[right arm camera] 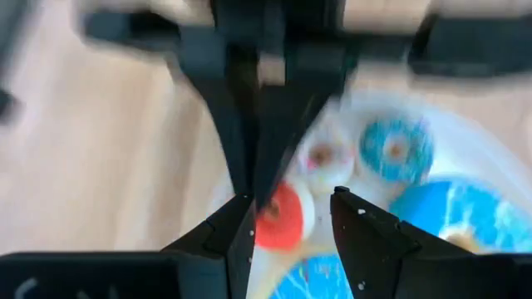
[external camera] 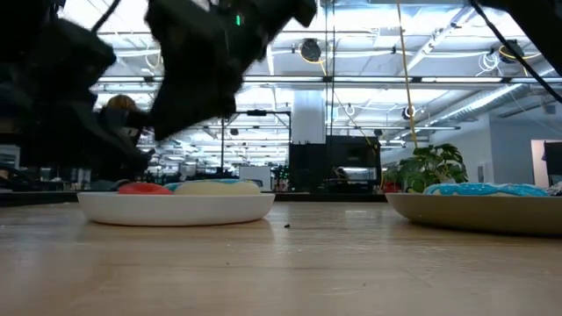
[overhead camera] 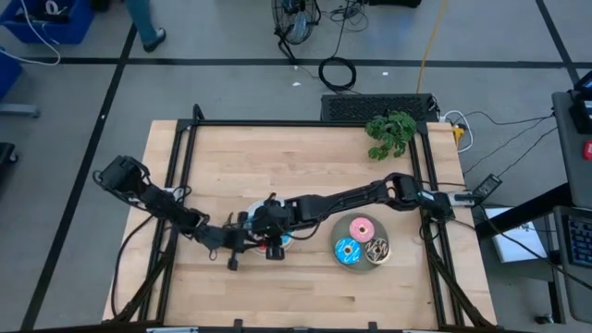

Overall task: Pick & Place donuts
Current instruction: Put the small orange donut on the white plate, then return to Home Position

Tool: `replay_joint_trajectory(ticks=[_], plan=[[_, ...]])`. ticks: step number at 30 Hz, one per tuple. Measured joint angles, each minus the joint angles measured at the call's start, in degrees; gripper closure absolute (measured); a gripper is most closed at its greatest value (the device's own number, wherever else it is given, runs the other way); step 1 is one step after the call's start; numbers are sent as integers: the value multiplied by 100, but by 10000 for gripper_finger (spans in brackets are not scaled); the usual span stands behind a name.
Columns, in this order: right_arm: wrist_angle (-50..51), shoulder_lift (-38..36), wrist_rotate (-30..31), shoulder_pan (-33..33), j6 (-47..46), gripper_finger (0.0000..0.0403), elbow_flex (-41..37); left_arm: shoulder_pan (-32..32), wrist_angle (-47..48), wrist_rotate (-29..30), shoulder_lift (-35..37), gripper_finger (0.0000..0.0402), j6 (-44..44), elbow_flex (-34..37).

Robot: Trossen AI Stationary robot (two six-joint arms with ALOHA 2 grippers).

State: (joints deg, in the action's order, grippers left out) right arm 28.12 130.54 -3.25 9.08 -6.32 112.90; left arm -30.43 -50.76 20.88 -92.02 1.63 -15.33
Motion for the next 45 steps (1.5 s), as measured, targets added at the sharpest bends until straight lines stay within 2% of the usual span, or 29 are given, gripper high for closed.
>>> replay_joint_trajectory(ticks=[5, 9, 13, 18, 22, 25, 30, 35, 38, 41, 45], plan=[[213, -334, 12, 82, 98, 261, 19, -51, 294, -209, 685, 382, -784, -271], [580, -691, 131, 215, 199, 271, 2, -45, 1657, -273, 1631, 383, -1186, -689], [1072, -1175, 847, 463, 377, 315, 12, -111, 3205, -25, 2813, 383, -1543, -1282], [1577, -1936, 877, 720, 693, 393, -271, -246, 4979, 742, 4246, 383, -1960, -2080], [1509, -2847, 1144, 844, 466, 391, -1205, -184, 6113, 1266, 5137, 395, -2072, -2557], [1031, -3760, 1490, 909, 389, 399, -2211, -111, 6357, 1437, 5688, 395, -2255, -2616], [-521, -5550, 1838, 897, 471, 401, -4203, 74, 6644, 1509, 6451, 389, -2363, -2608], [-1798, -6930, 1818, 810, 373, 402, -5931, 363, 7523, 2131, 6805, 395, -1794, -2605], [-2170, -7561, 1823, 786, 433, 402, -6737, 553, 8029, 2216, 6836, 398, -1460, -2599], [-2624, -8140, 1820, 774, 572, 402, -7365, 680, 7696, 1884, 6880, 397, -1563, -2416], [-3116, -8784, 1792, 668, 877, 402, -7960, 912, 5987, 997, 6991, 399, -2420, -1969]])
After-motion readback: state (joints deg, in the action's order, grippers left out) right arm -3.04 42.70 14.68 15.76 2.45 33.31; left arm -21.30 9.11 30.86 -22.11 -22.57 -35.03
